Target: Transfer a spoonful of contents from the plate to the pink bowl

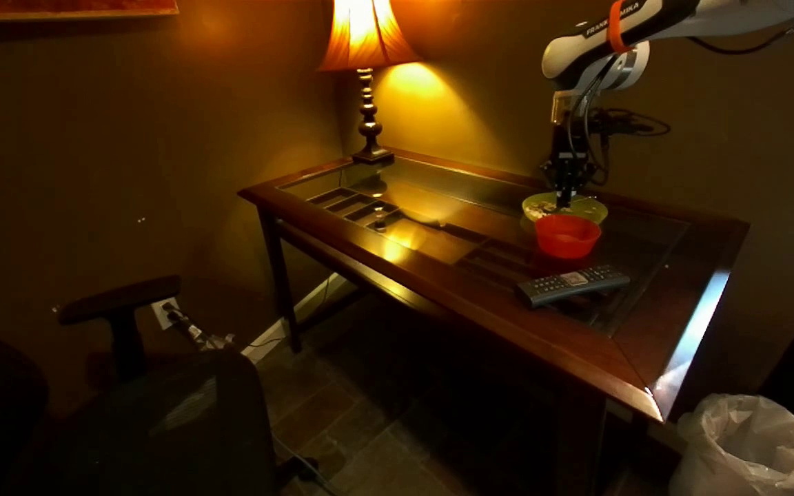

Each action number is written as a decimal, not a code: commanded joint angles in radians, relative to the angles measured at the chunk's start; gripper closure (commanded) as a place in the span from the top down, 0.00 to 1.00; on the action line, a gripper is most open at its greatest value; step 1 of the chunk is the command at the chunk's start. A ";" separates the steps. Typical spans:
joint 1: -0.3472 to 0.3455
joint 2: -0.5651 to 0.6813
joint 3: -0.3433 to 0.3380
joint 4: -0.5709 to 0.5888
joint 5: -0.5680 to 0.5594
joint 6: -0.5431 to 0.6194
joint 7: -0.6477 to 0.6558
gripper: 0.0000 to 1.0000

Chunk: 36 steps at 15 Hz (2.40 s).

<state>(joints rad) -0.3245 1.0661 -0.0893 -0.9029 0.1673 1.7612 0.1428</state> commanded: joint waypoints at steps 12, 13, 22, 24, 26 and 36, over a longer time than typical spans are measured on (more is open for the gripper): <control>-0.033 0.052 0.031 0.059 0.077 0.104 0.100 0.02; -0.038 0.053 0.032 0.060 0.086 0.108 0.111 0.02; -0.049 0.050 0.026 0.044 0.136 0.157 0.239 0.02; -0.047 0.049 0.024 0.039 0.139 0.167 0.276 0.02; -0.042 0.042 0.021 0.023 0.140 0.186 0.319 0.02; 0.024 -0.077 -0.019 -0.186 0.090 0.315 0.392 0.02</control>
<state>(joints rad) -0.3331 1.0770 -0.0832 -0.9480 0.2745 2.0420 0.5014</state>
